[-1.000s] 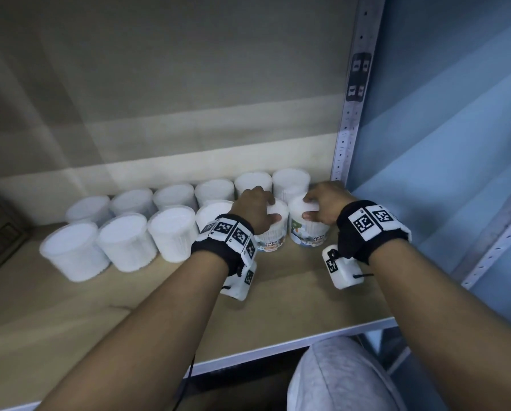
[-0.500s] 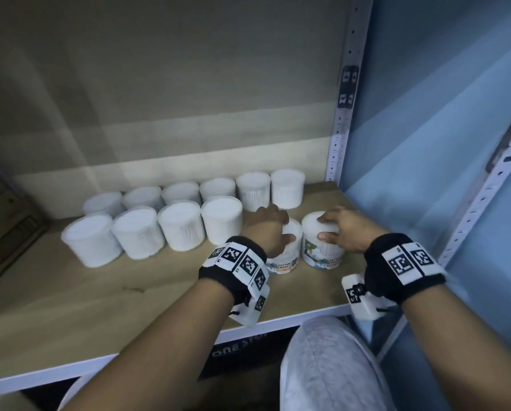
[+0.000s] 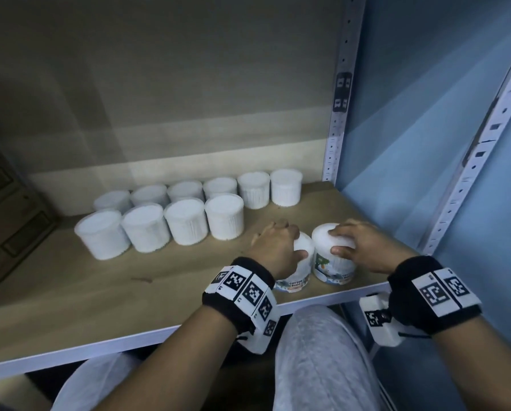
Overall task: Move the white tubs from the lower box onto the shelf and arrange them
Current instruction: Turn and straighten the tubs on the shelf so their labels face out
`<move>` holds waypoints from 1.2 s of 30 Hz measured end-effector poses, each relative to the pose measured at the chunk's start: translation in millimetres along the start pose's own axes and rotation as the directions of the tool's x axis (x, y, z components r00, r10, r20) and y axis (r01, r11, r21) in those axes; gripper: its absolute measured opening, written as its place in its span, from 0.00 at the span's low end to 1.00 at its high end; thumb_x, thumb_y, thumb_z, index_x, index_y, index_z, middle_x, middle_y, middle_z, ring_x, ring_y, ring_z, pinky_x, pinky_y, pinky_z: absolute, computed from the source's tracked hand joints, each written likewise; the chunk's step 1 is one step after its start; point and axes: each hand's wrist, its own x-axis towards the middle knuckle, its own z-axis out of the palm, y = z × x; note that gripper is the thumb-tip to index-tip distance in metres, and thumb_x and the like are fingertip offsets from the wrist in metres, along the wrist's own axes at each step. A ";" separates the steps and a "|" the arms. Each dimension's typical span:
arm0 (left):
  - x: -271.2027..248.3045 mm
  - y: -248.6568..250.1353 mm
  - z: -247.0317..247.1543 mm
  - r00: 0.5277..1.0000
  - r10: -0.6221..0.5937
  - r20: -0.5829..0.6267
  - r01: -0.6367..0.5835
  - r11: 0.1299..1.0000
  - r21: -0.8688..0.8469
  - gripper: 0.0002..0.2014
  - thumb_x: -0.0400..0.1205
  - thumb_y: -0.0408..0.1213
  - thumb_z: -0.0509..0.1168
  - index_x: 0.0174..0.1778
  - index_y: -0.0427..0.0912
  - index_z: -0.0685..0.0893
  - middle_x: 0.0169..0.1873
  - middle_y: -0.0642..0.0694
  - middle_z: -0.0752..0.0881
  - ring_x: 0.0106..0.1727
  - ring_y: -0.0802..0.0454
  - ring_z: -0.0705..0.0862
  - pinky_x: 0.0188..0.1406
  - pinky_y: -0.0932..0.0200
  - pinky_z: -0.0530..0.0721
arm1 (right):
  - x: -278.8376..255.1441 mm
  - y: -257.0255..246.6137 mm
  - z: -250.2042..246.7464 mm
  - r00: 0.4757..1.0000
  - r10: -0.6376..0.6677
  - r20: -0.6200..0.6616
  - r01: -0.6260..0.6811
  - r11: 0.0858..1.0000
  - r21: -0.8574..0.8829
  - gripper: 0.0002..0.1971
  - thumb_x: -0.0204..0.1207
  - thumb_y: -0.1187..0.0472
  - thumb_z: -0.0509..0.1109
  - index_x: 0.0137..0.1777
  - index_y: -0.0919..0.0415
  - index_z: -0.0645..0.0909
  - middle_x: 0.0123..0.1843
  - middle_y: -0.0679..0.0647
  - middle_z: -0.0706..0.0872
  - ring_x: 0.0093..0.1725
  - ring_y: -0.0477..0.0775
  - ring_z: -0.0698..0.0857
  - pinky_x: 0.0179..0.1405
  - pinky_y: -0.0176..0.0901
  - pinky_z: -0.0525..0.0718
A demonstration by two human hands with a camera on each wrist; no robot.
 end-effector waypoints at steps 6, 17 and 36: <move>-3.3 3.5 0.4 1.000 -0.024 0.003 0.024 1.000 -0.014 0.20 0.81 0.48 0.65 0.67 0.43 0.77 0.65 0.44 0.75 0.70 0.44 0.71 0.71 0.42 0.71 | -3.8 -2.5 -2.9 1.000 -0.001 0.007 0.001 1.000 0.013 0.25 0.78 0.53 0.70 0.74 0.58 0.76 0.74 0.55 0.76 0.74 0.57 0.73 0.76 0.42 0.66; -1.7 -2.4 -1.2 1.000 -0.015 -0.006 0.014 0.995 -0.096 0.21 0.79 0.48 0.67 0.66 0.43 0.79 0.62 0.44 0.77 0.67 0.45 0.75 0.68 0.47 0.74 | -5.1 -4.1 -4.7 1.000 -0.001 -0.008 0.002 0.996 0.087 0.24 0.77 0.56 0.72 0.72 0.59 0.77 0.73 0.54 0.76 0.74 0.55 0.74 0.74 0.38 0.65; -0.7 -129.6 -101.9 0.959 -0.268 -0.094 0.251 0.954 -0.165 0.17 0.79 0.42 0.66 0.64 0.43 0.81 0.64 0.46 0.83 0.64 0.48 0.80 0.61 0.59 0.76 | 66.9 -145.1 -34.6 0.979 -0.098 -0.181 0.151 0.939 0.310 0.12 0.75 0.54 0.74 0.55 0.58 0.87 0.54 0.54 0.89 0.50 0.52 0.86 0.55 0.39 0.81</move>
